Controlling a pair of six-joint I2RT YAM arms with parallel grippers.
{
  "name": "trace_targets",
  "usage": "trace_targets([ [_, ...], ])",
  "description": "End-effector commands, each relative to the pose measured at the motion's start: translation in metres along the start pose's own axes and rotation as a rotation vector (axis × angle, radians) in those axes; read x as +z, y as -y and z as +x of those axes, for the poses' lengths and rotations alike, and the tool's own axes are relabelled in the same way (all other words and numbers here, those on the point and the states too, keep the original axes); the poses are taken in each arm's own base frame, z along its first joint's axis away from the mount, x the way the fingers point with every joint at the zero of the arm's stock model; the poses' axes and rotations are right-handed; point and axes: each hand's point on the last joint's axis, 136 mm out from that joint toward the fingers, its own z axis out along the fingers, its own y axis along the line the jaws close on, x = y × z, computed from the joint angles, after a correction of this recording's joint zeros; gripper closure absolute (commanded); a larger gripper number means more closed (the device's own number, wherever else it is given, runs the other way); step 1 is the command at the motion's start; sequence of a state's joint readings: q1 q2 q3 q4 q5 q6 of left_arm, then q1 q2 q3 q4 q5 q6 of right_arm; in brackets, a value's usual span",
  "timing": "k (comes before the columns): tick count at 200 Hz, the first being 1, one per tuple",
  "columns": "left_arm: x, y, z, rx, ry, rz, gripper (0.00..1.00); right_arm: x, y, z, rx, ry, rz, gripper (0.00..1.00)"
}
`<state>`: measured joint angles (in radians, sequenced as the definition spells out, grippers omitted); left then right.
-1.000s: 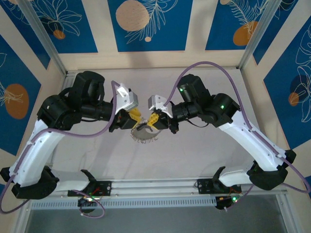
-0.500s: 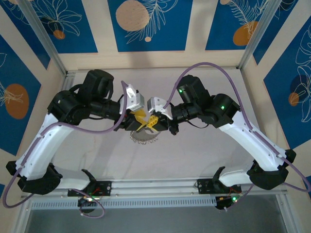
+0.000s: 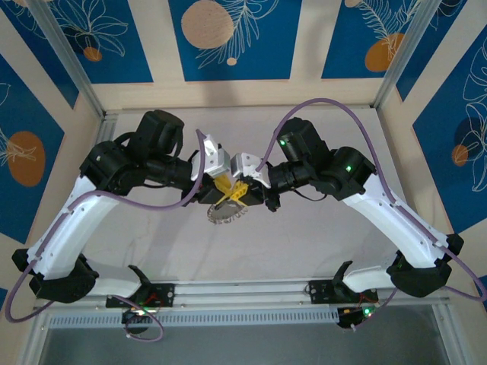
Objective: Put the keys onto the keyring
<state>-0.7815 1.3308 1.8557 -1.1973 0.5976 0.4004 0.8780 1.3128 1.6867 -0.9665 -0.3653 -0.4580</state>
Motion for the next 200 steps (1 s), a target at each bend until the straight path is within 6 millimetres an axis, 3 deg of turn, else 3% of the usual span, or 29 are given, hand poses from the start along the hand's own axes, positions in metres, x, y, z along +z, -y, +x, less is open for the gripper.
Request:
trace_targets([
  [1,0.002,0.009,0.016,-0.023,-0.057,0.014,0.79,-0.014,-0.006,-0.018,-0.058,0.06,0.009,1.0],
  [98,-0.001,0.018,0.024,-0.038,-0.083,0.019,0.95,-0.015,-0.004,-0.02,-0.059,0.065,0.02,1.0],
  [174,0.005,0.02,0.032,-0.054,-0.111,0.031,1.0,-0.016,-0.003,-0.023,-0.065,0.077,0.025,1.0],
  [200,0.002,0.017,0.026,-0.022,-0.076,0.003,1.0,-0.016,-0.003,-0.022,-0.061,0.074,0.034,1.0],
])
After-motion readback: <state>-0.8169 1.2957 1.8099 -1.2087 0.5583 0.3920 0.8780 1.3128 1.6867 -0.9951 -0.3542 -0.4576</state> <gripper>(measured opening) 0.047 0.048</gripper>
